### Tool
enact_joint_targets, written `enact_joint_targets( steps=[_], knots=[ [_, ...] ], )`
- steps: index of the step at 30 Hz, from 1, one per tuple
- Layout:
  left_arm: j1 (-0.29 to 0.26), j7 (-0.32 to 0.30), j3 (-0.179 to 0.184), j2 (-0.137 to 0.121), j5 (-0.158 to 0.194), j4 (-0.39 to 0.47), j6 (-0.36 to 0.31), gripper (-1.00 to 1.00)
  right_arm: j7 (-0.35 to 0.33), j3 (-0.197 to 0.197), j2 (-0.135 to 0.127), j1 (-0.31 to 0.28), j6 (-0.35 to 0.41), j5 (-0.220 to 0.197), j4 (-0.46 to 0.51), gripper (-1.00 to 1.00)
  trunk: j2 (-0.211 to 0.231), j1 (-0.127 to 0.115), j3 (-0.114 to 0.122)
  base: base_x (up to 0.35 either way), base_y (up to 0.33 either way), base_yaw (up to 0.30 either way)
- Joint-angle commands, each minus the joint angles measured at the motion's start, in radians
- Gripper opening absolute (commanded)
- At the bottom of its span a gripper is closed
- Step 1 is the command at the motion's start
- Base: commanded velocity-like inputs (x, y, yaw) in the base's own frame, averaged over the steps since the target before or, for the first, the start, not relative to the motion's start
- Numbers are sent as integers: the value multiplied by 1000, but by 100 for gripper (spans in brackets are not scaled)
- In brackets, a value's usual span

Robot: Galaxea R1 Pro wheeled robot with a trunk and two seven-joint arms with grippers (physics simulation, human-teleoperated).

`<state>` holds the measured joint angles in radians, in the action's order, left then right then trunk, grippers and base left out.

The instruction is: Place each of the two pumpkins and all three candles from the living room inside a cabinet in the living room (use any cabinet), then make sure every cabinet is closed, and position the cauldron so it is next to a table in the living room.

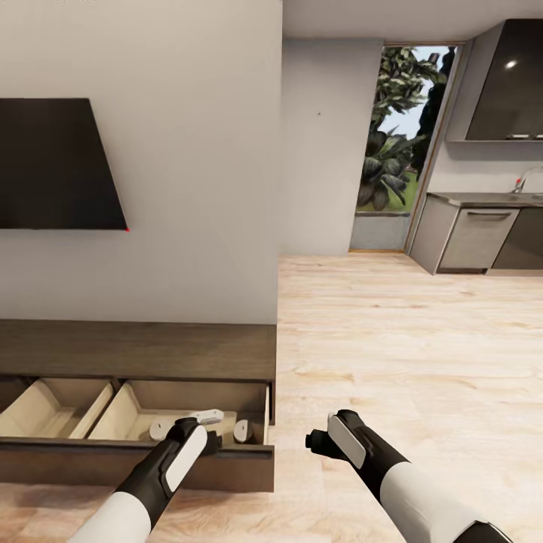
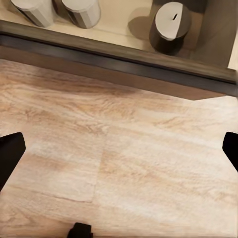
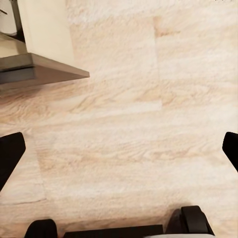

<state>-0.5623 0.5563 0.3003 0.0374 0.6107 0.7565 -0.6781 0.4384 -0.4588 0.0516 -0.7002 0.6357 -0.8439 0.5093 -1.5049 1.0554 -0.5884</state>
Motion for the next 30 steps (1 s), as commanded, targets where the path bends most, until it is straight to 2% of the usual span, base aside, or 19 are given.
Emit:
enact_joint_targets(
  steps=[1,6,13,23,30],
  knots=[
    [-1,10,3,-1,11,1,-7,100,10,-6,-1,-1,1,-11,1,100,7,-4,2,0,0,0],
    [-1,10,3,-1,17,1,-49,100,10,-6,-1,-1,1,-11,1,100,42,-23,18,0,0,0],
    [-1,10,3,-1,22,1,-49,100,10,-6,-1,-1,2,-10,1,100,91,-50,40,-6,0,0],
    [-1,10,3,-2,23,1,-49,100,10,-7,-1,-1,1,-9,1,100,161,-88,71,-147,4,0],
    [-1,10,2,-2,30,2,-49,100,13,-7,0,-1,1,-9,1,100,210,-115,93,-205,153,0]
  ],
)
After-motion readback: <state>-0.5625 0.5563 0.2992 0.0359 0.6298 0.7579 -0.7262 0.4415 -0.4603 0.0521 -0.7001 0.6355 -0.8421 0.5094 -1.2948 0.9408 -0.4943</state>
